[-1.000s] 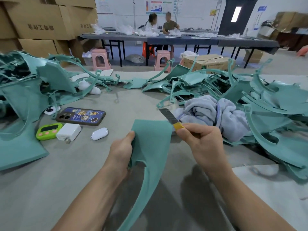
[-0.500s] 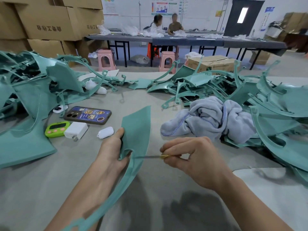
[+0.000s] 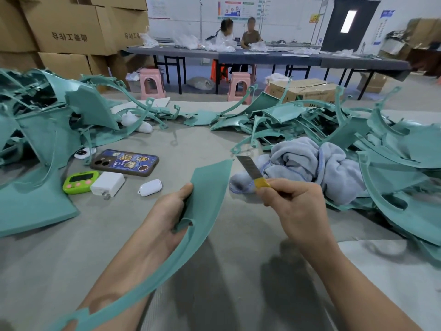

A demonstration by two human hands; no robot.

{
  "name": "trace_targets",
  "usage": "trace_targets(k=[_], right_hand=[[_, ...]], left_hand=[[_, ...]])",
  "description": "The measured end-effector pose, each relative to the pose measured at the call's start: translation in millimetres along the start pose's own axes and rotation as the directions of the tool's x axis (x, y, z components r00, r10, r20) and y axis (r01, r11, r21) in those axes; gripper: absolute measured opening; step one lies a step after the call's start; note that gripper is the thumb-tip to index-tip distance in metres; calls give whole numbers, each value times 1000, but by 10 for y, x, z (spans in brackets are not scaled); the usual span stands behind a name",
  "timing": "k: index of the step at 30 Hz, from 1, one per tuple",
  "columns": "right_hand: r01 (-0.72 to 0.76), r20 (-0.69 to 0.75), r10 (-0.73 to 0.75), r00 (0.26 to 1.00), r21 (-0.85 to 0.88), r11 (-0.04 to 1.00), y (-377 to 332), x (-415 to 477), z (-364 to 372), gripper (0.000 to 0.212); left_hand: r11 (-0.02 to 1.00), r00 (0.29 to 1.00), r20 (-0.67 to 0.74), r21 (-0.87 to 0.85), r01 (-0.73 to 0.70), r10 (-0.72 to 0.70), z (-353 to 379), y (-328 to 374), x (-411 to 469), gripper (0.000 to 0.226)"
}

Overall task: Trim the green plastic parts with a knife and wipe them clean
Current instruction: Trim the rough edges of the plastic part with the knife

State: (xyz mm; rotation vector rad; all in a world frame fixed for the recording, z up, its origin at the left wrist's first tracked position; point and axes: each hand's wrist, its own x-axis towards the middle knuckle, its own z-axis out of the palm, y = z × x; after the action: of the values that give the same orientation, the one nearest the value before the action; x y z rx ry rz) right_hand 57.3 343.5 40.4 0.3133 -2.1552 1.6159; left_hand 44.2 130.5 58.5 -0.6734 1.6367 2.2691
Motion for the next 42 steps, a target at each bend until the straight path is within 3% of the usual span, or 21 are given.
trace_targets(k=[2,4,6,9,11,13,16,18,20,21,23,25,30,34,36,38,40,41,42], right_hand=[[-7,162,-8,987,93,996,-14,-24,3,8],[20,325,-26,945,23,1000,-35,-76,29,10],[68,398,-42,917,-52,996,-34,-106,84,12],[-23,185,26,982,-14,1000,-12,-80,141,4],[-69,-4,69,998,-24,997,38,-41,131,16],[-66,-63,65,996,-22,998,35,-14,104,27],[-38,147,20,989,121,992,-42,-51,106,14],[-20,353,-6,936,71,997,-89,-110,150,3],[11,415,3,910,-30,1000,-94,-152,216,12],[-9,346,20,938,-34,999,-84,-140,242,13],[-99,76,100,992,-22,995,-38,-82,233,17],[-146,-69,145,987,-7,989,7,-5,175,23],[-52,212,13,977,181,982,-1,-67,129,11],[-54,145,15,989,271,961,-13,-38,97,9],[-63,220,1,975,277,959,-31,-42,81,6],[-99,422,-2,907,217,971,-67,-90,84,6],[-71,629,25,777,49,996,-80,-164,140,5],[-60,645,59,762,-20,998,-71,-195,196,8],[-87,596,96,797,-44,995,-59,-211,258,13]], left_hand=[[1000,1000,-3,-8,6,-6,0,9,1,39],[1000,1000,9,5,16,-16,5,15,0,40],[999,999,27,45,21,-22,13,2,-4,41],[999,1000,19,48,14,-15,21,-3,-7,40],[1000,1000,20,4,13,-13,8,5,-11,37],[999,1000,15,-39,6,-5,-5,15,-11,35],[997,999,-15,-61,-38,37,-16,22,4,33],[998,999,-14,-46,-51,50,-13,19,7,34],[999,999,10,1,-32,32,-19,12,-1,37],[999,1000,13,25,-22,21,-27,14,-2,38],[999,1000,-1,19,-29,29,-44,23,6,38],[998,998,-16,-4,-59,59,-56,22,21,34],[999,999,13,-11,-44,45,-67,-6,15,35],[998,998,-8,-29,-56,56,-84,2,14,33],[997,998,-8,-47,-56,55,-83,5,17,33],[997,998,-1,-51,-55,55,-69,0,27,33],[998,998,-5,-36,-59,59,-63,-11,38,33],[998,998,-1,-27,-56,56,-65,-19,45,33],[999,999,9,-21,-47,47,-67,-24,41,34]])
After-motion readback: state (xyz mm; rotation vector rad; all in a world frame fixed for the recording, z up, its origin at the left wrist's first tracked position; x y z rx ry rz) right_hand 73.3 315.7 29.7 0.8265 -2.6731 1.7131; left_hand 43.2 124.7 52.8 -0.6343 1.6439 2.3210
